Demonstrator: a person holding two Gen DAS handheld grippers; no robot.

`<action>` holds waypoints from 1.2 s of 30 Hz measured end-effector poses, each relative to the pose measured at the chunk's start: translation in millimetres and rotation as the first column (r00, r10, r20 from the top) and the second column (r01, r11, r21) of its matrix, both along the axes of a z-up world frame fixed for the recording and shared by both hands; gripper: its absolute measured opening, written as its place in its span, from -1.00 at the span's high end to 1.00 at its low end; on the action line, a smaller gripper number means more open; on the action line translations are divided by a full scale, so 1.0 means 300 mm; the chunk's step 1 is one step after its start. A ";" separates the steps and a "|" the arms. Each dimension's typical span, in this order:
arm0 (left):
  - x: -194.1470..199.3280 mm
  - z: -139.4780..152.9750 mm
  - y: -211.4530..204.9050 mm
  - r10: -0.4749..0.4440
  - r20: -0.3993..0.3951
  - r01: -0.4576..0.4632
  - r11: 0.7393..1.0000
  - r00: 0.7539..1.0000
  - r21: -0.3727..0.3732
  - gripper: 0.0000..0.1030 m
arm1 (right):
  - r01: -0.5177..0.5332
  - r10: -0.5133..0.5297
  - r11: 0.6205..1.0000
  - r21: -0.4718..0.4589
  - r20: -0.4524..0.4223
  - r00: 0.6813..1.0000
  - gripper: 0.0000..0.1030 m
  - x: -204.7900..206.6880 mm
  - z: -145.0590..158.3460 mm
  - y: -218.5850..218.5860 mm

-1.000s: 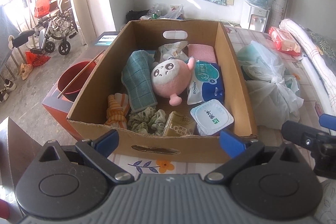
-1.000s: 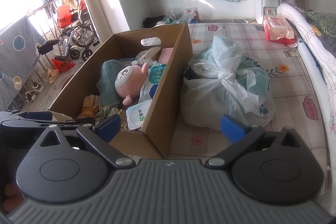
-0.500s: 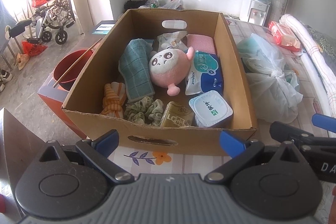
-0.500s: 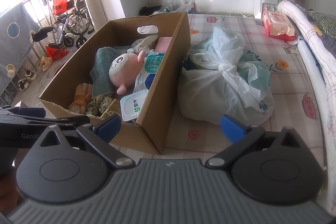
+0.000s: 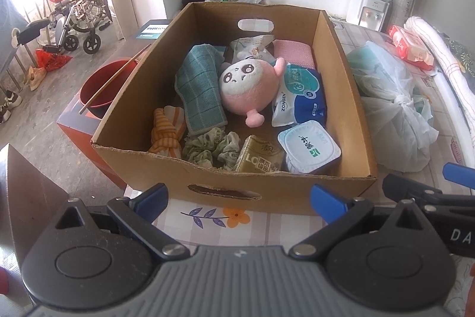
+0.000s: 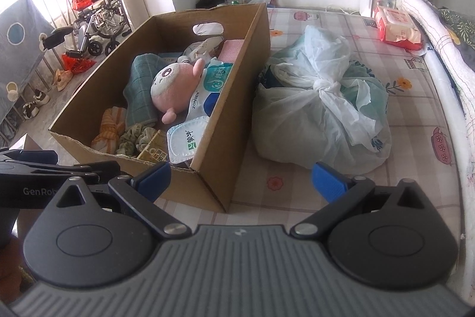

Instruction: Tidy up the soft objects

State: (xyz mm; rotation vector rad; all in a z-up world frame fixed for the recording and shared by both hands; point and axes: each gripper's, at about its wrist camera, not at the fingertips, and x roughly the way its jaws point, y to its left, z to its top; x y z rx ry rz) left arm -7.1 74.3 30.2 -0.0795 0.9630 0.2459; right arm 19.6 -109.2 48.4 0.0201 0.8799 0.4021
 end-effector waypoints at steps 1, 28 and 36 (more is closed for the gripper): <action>-0.001 -0.003 0.001 0.002 -0.003 -0.002 1.000 1.000 0.000 -0.99 | -0.002 0.002 1.000 -0.002 -0.003 1.000 -0.97 0.000 -0.003 0.002; 0.008 -0.060 0.029 0.012 -0.083 -0.015 0.999 0.996 -0.029 -0.98 | 0.002 -0.004 1.000 -0.026 -0.082 0.997 -0.97 0.016 -0.060 0.034; 0.012 -0.071 0.027 0.016 -0.096 -0.018 0.999 0.995 -0.029 -0.98 | 0.003 -0.005 1.000 -0.027 -0.096 0.995 -0.97 0.022 -0.074 0.036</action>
